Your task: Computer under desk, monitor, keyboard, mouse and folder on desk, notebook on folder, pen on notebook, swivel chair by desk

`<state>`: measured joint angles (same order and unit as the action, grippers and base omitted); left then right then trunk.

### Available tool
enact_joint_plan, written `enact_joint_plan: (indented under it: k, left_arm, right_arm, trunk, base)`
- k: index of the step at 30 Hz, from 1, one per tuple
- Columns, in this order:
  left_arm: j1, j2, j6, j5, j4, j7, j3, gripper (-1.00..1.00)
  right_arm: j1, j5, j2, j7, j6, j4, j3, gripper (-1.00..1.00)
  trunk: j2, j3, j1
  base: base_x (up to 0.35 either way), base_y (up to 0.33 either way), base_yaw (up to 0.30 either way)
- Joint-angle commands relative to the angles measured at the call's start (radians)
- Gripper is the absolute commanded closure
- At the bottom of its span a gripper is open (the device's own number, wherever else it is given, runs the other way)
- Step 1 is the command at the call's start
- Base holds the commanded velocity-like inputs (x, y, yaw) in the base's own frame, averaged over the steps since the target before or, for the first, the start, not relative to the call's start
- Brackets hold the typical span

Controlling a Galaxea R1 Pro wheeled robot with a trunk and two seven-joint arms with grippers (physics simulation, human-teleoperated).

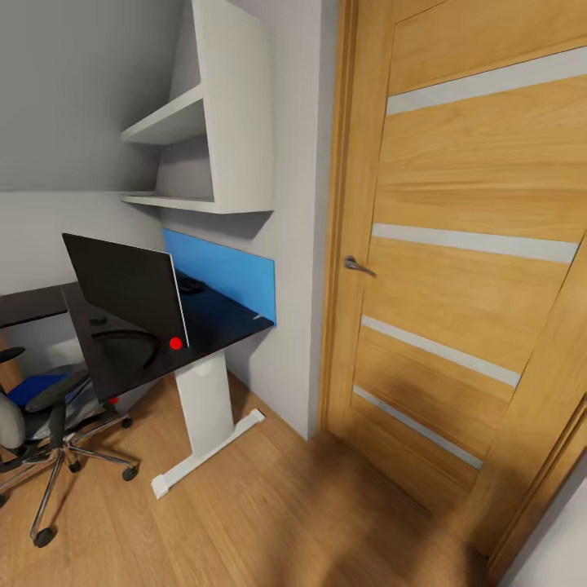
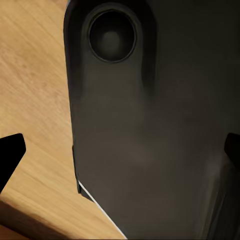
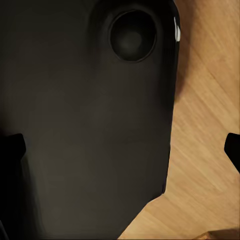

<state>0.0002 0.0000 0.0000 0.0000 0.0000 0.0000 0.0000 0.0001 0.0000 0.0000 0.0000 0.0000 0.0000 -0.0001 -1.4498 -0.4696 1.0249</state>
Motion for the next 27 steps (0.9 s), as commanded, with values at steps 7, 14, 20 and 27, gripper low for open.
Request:
enact_joint_plan:
  k: [7, 14, 20, 27]
  left_arm:
    - [-0.002, 0.005, -0.002, -0.005, 0.0, -0.002, -0.001, -1.0]
    - [-0.002, 0.005, -0.002, -0.005, 0.0, -0.002, -0.001, -1.0]
    - [-0.002, 0.005, -0.002, -0.005, 0.0, -0.002, -0.001, -1.0]
    - [0.01, 0.016, -0.003, -0.004, -0.001, -0.003, -0.001, -1.0]
  right_arm:
    - [0.003, 0.004, 0.002, 0.0, -0.001, -0.003, 0.008, -1.0]
    - [0.003, 0.004, 0.002, 0.0, -0.001, -0.003, 0.008, -1.0]
    - [0.003, 0.004, 0.002, 0.0, -0.001, -0.003, 0.008, -1.0]
    - [-0.009, 0.004, 0.013, -0.001, 0.0, -0.015, 0.0, -1.0]
  trunk:
    - [0.0, 0.0, 0.0]
    - [0.0, 0.0, 0.0]
    - [0.0, 0.0, 0.0]
    - [0.0, 0.0, 0.0]
  base:
    - [0.0, 0.0, 0.0]
    - [0.0, 0.0, 0.0]
    - [0.0, 0.0, 0.0]
    - [0.0, 0.0, 0.0]
